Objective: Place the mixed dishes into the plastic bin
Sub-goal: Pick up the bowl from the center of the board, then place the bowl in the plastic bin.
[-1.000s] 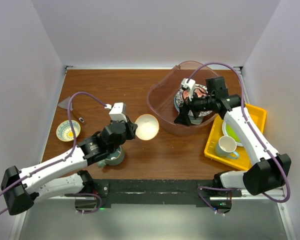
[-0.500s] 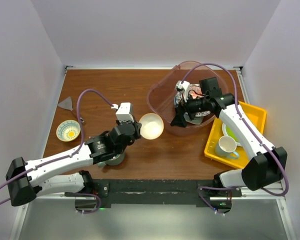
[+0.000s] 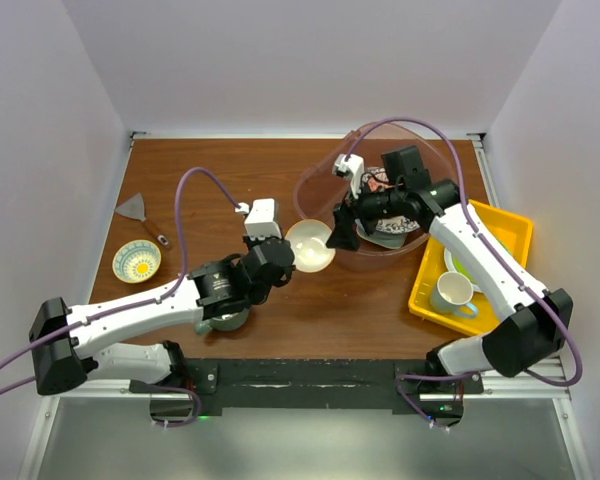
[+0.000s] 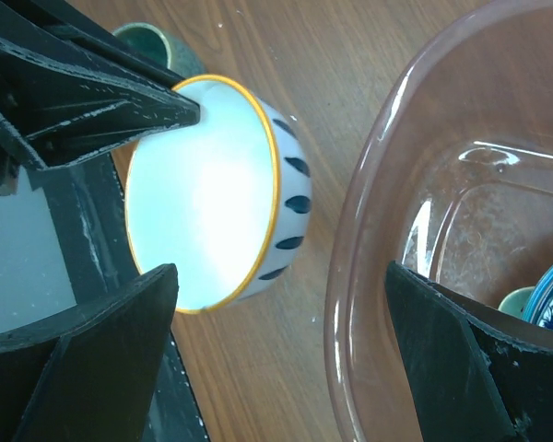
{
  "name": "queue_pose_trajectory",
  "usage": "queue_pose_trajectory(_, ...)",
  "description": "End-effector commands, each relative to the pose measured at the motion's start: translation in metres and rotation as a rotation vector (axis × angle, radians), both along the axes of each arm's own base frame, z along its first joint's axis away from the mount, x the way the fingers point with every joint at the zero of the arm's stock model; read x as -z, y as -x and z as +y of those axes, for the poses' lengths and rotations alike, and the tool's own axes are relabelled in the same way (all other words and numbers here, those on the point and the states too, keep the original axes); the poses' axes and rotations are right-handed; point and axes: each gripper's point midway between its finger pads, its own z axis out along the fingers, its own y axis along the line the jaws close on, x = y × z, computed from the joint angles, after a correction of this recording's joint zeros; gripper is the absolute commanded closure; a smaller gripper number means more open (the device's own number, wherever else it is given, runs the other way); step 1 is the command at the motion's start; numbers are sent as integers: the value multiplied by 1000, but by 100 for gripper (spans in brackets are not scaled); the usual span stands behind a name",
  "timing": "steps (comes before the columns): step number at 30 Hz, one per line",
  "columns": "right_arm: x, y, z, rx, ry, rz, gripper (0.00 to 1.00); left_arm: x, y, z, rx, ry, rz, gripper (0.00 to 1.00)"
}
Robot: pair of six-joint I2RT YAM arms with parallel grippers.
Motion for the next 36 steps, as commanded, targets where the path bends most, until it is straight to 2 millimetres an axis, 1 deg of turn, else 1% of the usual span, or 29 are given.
queue_pose_trajectory(1, 5, -13, 7, 80, 110, -73, 2, -51, -11, -4, -104, 151, -80, 100)
queue_pose_trajectory(2, 6, -17, 7, 100, 126, -92, 4, -50, -13, -5, -125, 148, -79, 100)
queue_pose_trajectory(3, 7, -25, 2, 149, 165, -120, 4, -55, -12, -3, -138, 136, -76, 100)
queue_pose_trajectory(4, 7, -27, 4, 157, 177, -130, 6, -56, -12, -3, -152, 131, -72, 100)
queue_pose_trajectory(5, 6, -31, 3, 175, 189, -148, 11, -54, -14, -3, -186, 122, -72, 100)
queue_pose_trajectory(6, 2, -34, 4, 189, 193, -161, 14, -57, -12, -2, -195, 103, -66, 100)
queue_pose_trajectory(9, -4, -42, 6, 227, 205, -185, 29, -58, -10, -5, -225, 76, -69, 100)
queue_pose_trajectory(10, -5, -45, 6, 241, 213, -196, 40, -58, -9, -5, -232, 78, -70, 100)
queue_pose_trajectory(12, -10, -51, 8, 260, 218, -208, 52, -59, -9, -5, -244, 59, -74, 100)
queue_pose_trajectory(13, -11, -52, 8, 269, 226, -216, 68, -60, -8, -6, -250, 64, -75, 100)
queue_pose_trajectory(16, -19, -55, 7, 283, 222, -237, 86, -62, -8, -4, -260, 55, -84, 100)
queue_pose_trajectory(17, -21, -56, 6, 284, 221, -246, 96, -63, -7, -3, -260, 60, -85, 100)
queue_pose_trajectory(18, -24, -54, 6, 279, 215, -252, 100, -63, -7, -2, -261, 60, -87, 100)
queue_pose_trajectory(21, -29, -47, 6, 247, 196, -264, 100, -64, -6, -4, -232, 72, -95, 99)
queue_pose_trajectory(22, -31, -46, 5, 243, 193, -268, 100, -69, -4, -2, -199, 51, -109, 95)
queue_pose_trajectory(23, -31, -45, 3, 240, 193, -270, 100, -76, -4, -8, -171, 94, -123, 81)
queue_pose_trajectory(24, -34, -41, 3, 225, 172, -266, 100, -70, -2, -8, -145, 84, -125, 70)
queue_pose_trajectory(25, -36, -45, -3, 239, 164, -264, 100, -80, 0, -3, -98, 57, -158, 59)
queue_pose_trajectory(26, -36, -45, -6, 240, 153, -256, 100, -79, 3, -10, -45, 97, -177, 41)
queue_pose_trajectory(27, -37, -48, -13, 249, 136, -245, 100, -84, 5, -11, -6, 108, -199, 33)
queue_pose_trajectory(28, -42, -50, -17, 255, 113, -248, 100, -98, 10, -4, 45, 99, -250, 28)
queue_pose_trajectory(29, -41, -51, -22, 268, 103, -237, 100, -97, 13, -9, 97, 118, -271, 18)
queue_pose_trajectory(30, -43, -57, -33, 292, 88, -233, 100, -105, 16, -8, 124, 138, -303, 14)
queue_pose_trajectory(31, -50, -59, -39, 311, 72, -250, 100, -115, 19, -1, 147, 128, -342, 11)
queue_pose_trajectory(32, -50, -61, -44, 331, 65, -248, 100, -114, 20, 2, 164, 120, -353, 7)
queue_pose_trajectory(33, -51, -68, -57, 368, 60, -252, 100, -116, 19, 5, 170, 108, -361, 5)
queue_pose_trajectory(34, -54, -73, -62, 388, 49, -263, 100, -119, 17, 10, 176, 96, -369, 4)
queue_pose_trajectory(35, -53, -75, -69, 411, 46, -259, 100, -117, 11, 17, 180, 71, -354, 3)
queue_pose_trajectory(36, -53, -83, -85, 461, 44, -253, 100, -111, 7, 21, 190, 41, -334, 3)
